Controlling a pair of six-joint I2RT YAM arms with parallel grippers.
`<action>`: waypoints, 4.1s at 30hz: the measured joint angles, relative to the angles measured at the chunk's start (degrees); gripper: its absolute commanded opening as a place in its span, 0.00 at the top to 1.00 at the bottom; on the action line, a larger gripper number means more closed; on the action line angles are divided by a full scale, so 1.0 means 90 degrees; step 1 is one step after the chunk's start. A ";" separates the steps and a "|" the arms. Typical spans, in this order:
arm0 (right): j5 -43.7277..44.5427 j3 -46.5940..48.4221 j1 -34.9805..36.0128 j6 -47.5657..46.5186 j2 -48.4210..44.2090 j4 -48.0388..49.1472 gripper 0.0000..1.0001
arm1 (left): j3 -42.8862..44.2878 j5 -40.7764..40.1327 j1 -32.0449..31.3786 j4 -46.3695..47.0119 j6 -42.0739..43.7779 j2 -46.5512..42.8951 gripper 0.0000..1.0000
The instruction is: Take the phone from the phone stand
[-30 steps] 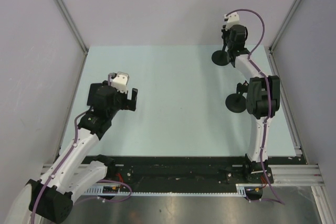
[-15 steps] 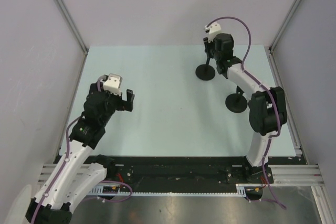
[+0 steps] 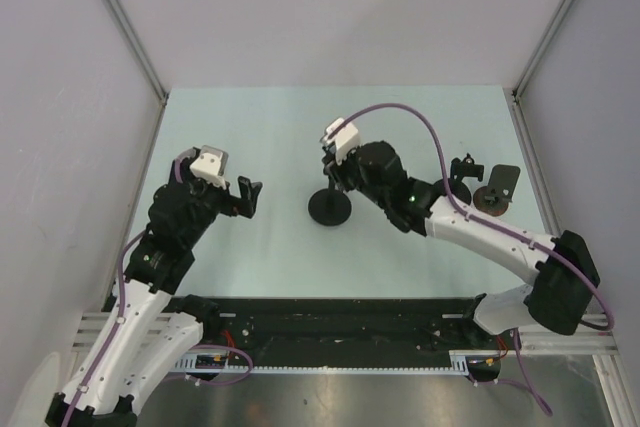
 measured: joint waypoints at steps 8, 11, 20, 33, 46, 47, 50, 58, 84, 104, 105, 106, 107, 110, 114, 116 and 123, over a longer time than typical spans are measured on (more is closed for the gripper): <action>0.0777 -0.1209 0.1367 0.0180 -0.0736 0.0199 0.94 | -0.0024 0.0474 -0.0124 0.0010 -0.0406 0.0029 0.00; 0.0937 -0.1333 0.1496 0.0240 -0.0833 0.0255 0.85 | -0.0102 0.0573 -0.0253 0.0012 -0.0634 0.0029 0.00; 0.1005 -0.1693 0.1671 0.0432 -0.1239 0.0308 0.31 | -0.0580 0.0345 -0.1387 0.0049 -0.1413 0.0075 0.00; 0.0372 -0.1693 0.1676 0.0544 -0.2506 0.0328 0.17 | -0.0692 -0.0503 -0.2878 0.0699 -0.1605 0.0799 0.00; 0.0236 -0.1693 0.1059 0.0554 -0.2902 -0.0376 0.18 | -0.1110 -0.1166 -0.3308 0.2127 -0.1668 0.1615 0.01; 0.0175 -0.1693 0.1069 0.0551 -0.2902 -0.0406 0.18 | -0.1161 -0.1234 -0.3308 0.2220 -0.1681 0.1656 0.01; -0.0049 -0.1690 0.1166 0.0512 -0.2892 -0.0459 0.18 | -0.1294 -0.1392 -0.3308 0.2518 -0.1724 0.1787 0.03; -0.0104 -0.1690 0.1532 0.0345 -0.2460 -0.0274 0.25 | -0.1654 -0.1469 -0.3308 0.3288 -0.1787 0.1921 0.09; 0.1105 -0.1727 0.1979 0.0112 -0.1841 0.0403 1.00 | -0.2543 -0.0942 -0.3317 0.6647 -0.0862 0.2992 0.29; 0.1768 -0.1831 0.2118 0.0231 -0.1438 0.1037 0.59 | -0.2866 -0.0833 -0.3660 0.7485 -0.0593 0.3179 1.00; 0.1800 -0.1831 0.2108 0.0214 -0.1370 0.1088 0.59 | -0.2868 -0.0843 -0.3670 0.7492 -0.0590 0.3179 1.00; 0.1821 -0.1831 0.2103 0.0204 -0.1302 0.1149 0.59 | -0.2868 -0.0852 -0.3677 0.7495 -0.0590 0.3177 1.00; 0.1851 -0.1831 0.2103 0.0197 -0.1236 0.1209 0.59 | -0.2868 -0.0872 -0.3682 0.7495 -0.0590 0.3177 1.00; 0.1984 -0.1831 0.2103 0.0189 -0.1081 0.1375 0.59 | -0.2868 -0.0891 -0.3699 0.7495 -0.0590 0.3177 1.00; 0.2154 -0.1831 0.2103 0.0189 -0.0913 0.1625 0.59 | -0.2868 -0.0942 -0.3725 0.7495 -0.0590 0.3177 1.00; 0.2198 -0.1831 0.2096 0.0189 -0.0857 0.1724 0.59 | -0.2871 -0.0962 -0.3738 0.7495 -0.0590 0.3179 0.99; 0.2297 -0.1831 0.2033 0.0187 -0.0845 0.1889 0.63 | -0.2875 -0.0993 -0.3767 0.7512 -0.0593 0.3186 1.00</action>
